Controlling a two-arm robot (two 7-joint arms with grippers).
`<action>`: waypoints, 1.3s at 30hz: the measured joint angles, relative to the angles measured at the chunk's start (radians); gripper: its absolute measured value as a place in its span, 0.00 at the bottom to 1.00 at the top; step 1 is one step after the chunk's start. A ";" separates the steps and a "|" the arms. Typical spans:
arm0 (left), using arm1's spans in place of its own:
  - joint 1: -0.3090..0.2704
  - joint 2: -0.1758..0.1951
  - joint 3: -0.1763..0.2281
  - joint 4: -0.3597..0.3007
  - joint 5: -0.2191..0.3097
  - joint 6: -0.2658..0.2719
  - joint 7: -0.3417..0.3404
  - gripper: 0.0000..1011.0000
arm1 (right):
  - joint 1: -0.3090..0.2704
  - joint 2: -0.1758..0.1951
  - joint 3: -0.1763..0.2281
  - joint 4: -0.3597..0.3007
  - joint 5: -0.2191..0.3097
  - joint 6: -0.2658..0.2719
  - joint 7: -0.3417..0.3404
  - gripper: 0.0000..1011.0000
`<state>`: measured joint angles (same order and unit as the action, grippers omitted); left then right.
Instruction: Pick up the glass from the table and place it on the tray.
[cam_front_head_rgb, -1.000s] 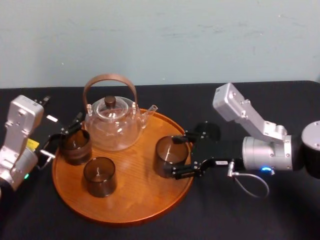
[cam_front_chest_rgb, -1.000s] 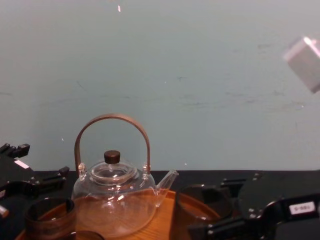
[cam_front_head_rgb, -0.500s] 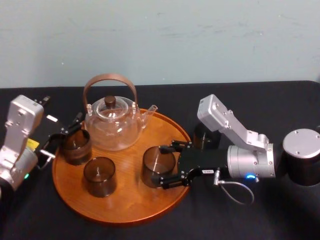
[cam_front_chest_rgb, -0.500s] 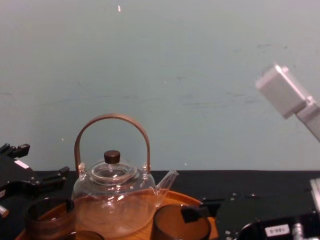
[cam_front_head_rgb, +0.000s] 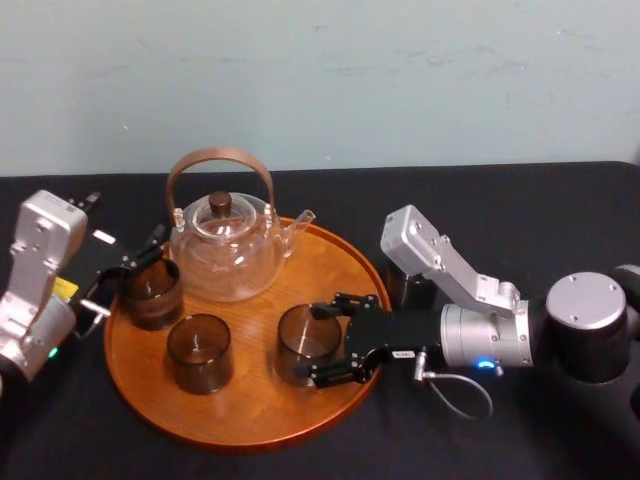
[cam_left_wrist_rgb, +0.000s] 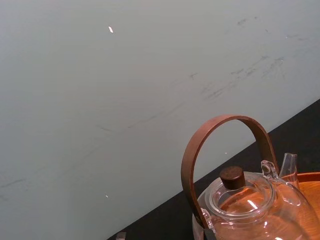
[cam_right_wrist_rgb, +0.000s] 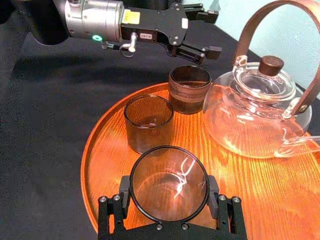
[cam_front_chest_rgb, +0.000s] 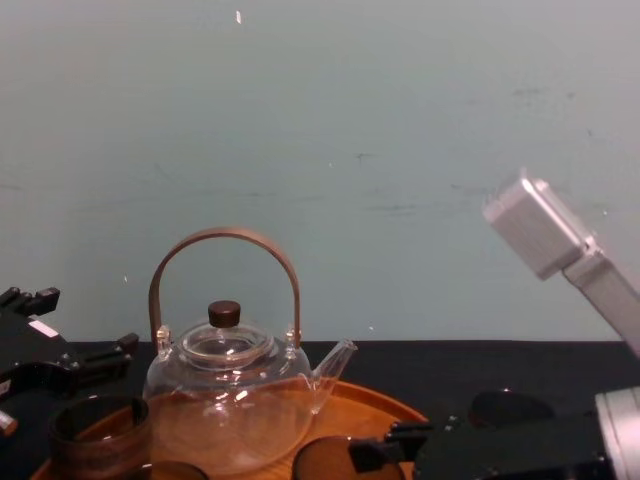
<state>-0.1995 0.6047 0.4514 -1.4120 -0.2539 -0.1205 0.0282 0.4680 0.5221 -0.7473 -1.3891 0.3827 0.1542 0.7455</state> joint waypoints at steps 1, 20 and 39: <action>0.000 0.000 0.000 0.000 0.000 0.000 0.000 0.99 | 0.000 -0.002 0.000 0.003 -0.001 -0.002 0.000 0.89; 0.000 0.000 0.000 0.000 0.000 0.000 0.000 0.99 | -0.002 -0.034 -0.007 0.054 -0.035 -0.020 -0.008 0.89; 0.000 0.000 0.000 0.000 0.000 0.000 0.000 0.99 | -0.011 -0.042 -0.005 0.061 -0.066 -0.019 -0.030 0.89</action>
<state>-0.1995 0.6047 0.4514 -1.4120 -0.2539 -0.1205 0.0283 0.4570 0.4797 -0.7523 -1.3282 0.3163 0.1349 0.7153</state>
